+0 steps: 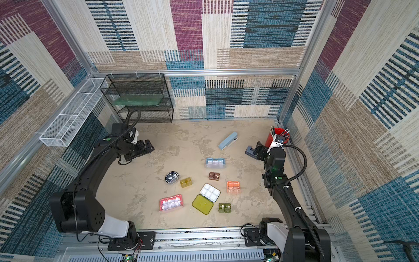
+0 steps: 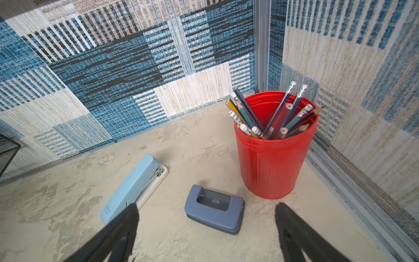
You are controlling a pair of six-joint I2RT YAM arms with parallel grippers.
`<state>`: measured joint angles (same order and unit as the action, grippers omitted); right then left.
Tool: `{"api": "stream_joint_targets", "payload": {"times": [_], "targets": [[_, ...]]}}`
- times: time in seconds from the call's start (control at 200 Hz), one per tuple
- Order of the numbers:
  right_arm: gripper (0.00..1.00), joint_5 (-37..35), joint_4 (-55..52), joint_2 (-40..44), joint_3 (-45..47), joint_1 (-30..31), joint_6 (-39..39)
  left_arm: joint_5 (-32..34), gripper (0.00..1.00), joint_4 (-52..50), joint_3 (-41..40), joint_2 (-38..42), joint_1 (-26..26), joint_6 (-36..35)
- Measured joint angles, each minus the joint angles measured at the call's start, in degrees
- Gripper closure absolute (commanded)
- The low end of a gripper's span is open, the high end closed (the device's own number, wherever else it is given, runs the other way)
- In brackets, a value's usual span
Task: Close pillboxes
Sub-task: Move the pillbox to the center of the board.
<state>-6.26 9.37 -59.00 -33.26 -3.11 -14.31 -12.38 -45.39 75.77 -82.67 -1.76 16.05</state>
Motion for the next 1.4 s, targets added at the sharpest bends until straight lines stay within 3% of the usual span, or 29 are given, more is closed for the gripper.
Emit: {"api": "stream_joint_targets", "payload": {"times": [0.426, 0.856, 1.197, 1.402], "targets": [[0.05, 1.3, -14.3, -0.1, -12.7, 1.3, -3.9, -3.3, 0.01, -1.3, 8.9, 5.5, 0.0, 0.0], [0.05, -1.3, -22.7, -4.2, -24.9, 12.7, -2.1, -13.4, 0.0, 10.0, -0.3, 9.5, 0.0, 7.0], [0.05, 3.7, -27.6, -17.1, -36.4, 15.9, 1.5, -11.8, 0.0, 9.1, -3.0, 9.3, 0.1, 13.9], [0.05, 9.4, -30.5, -22.3, -39.5, 18.1, 4.5, -8.7, 0.0, 9.3, -5.6, 14.2, -0.3, 15.6]]}}
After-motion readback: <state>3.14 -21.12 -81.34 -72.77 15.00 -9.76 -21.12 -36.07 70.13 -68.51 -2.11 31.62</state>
